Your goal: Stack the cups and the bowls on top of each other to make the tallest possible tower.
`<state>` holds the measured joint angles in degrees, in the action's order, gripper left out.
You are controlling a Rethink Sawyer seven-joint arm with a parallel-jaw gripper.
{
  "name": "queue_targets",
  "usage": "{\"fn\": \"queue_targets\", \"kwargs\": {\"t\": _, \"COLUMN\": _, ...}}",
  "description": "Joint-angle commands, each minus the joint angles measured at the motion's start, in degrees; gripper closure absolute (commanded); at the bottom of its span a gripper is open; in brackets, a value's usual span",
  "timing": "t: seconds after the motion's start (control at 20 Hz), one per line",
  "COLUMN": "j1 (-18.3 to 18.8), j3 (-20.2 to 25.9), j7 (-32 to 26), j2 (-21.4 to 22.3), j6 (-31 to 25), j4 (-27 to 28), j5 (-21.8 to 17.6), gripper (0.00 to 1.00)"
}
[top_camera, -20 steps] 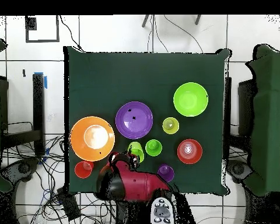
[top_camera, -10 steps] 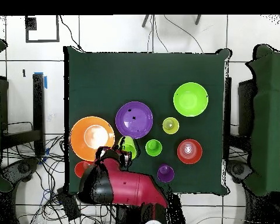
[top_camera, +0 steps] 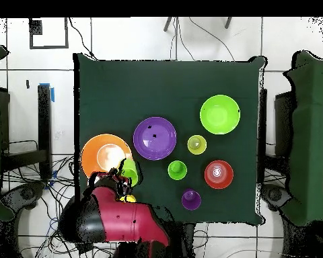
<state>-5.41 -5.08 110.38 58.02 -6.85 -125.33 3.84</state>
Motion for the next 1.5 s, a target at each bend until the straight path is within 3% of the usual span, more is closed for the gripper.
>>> {"fn": "queue_targets", "kwargs": {"t": 0.05, "j1": -4.02, "j3": -1.11, "j7": 11.23, "j2": -1.86, "j6": -9.17, "j4": 3.81, "j5": 3.11, "gripper": 1.00}}
{"fn": "queue_targets", "kwargs": {"t": 0.4, "j1": -7.67, "j3": -3.45, "j7": 13.04, "j2": -6.28, "j6": -8.04, "j4": 8.20, "j5": 4.72, "gripper": 1.00}}
{"fn": "queue_targets", "kwargs": {"t": 0.7, "j1": -8.01, "j3": -3.30, "j7": 14.13, "j2": -11.74, "j6": -1.13, "j4": 9.20, "j5": 5.20, "gripper": 1.00}}
{"fn": "queue_targets", "kwargs": {"t": 1.15, "j1": -9.05, "j3": -3.95, "j7": 14.60, "j2": -17.79, "j6": 2.71, "j4": 13.45, "j5": 6.35, "gripper": 1.00}}
{"fn": "queue_targets", "kwargs": {"t": 1.5, "j1": -12.41, "j3": -5.98, "j7": 16.19, "j2": -17.97, "j6": 0.94, "j4": 14.47, "j5": 8.75, "gripper": 1.00}}
